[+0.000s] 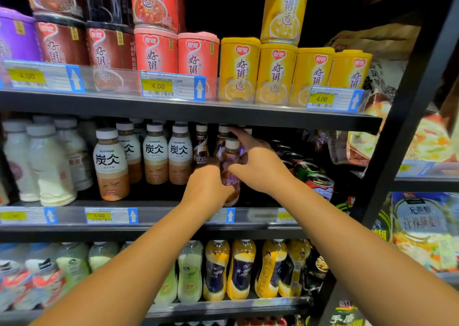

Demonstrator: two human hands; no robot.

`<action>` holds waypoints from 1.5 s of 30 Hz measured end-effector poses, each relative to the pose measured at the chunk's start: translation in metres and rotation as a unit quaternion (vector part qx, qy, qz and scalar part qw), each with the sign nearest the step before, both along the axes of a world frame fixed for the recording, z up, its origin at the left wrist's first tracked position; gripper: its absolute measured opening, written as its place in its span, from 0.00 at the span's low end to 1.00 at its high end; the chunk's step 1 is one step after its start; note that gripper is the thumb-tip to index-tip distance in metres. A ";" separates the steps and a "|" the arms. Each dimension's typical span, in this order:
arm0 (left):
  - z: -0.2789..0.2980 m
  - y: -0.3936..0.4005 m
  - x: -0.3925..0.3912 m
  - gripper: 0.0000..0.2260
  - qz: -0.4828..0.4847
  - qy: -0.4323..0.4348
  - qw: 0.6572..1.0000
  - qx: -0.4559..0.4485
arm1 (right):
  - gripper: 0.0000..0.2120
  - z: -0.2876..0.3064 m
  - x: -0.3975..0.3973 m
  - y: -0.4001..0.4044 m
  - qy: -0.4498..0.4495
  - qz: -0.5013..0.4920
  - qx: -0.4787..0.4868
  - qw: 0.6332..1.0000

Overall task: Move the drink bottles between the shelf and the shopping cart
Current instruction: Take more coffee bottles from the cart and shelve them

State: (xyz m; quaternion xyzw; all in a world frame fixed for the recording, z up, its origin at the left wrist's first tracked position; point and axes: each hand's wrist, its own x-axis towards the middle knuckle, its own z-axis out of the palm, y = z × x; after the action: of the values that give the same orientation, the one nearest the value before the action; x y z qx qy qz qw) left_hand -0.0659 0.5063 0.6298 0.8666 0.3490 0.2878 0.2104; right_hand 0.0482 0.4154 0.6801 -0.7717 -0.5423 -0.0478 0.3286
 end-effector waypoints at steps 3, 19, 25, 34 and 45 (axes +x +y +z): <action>0.001 -0.010 0.007 0.16 -0.023 0.014 1.000 0.013 | 0.42 0.000 -0.002 -0.004 -0.026 -0.025 -0.031 0.999; -0.079 -0.001 -0.118 0.28 -0.001 0.100 0.952 0.290 | 0.37 0.003 0.039 0.018 -0.088 -0.134 -0.061 0.985; -0.083 0.001 -0.120 0.26 -0.013 0.085 0.950 0.299 | 0.37 0.002 0.043 0.024 -0.093 -0.139 -0.039 0.985; -0.079 -0.002 -0.122 0.27 -0.013 0.087 0.958 0.273 | 0.37 0.003 0.037 0.023 -0.103 -0.156 -0.052 0.981; -0.065 -0.009 -0.125 0.31 -0.052 0.067 0.969 0.233 | 0.29 -0.011 -0.017 -0.045 -0.071 -0.146 0.026 0.986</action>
State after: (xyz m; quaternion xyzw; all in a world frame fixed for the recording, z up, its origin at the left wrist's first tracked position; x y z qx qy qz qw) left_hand -0.1904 0.4977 0.5647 0.9260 0.2400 0.2914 -0.0066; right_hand 0.0315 0.3708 0.6692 -0.8283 -0.4444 -0.1642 0.2991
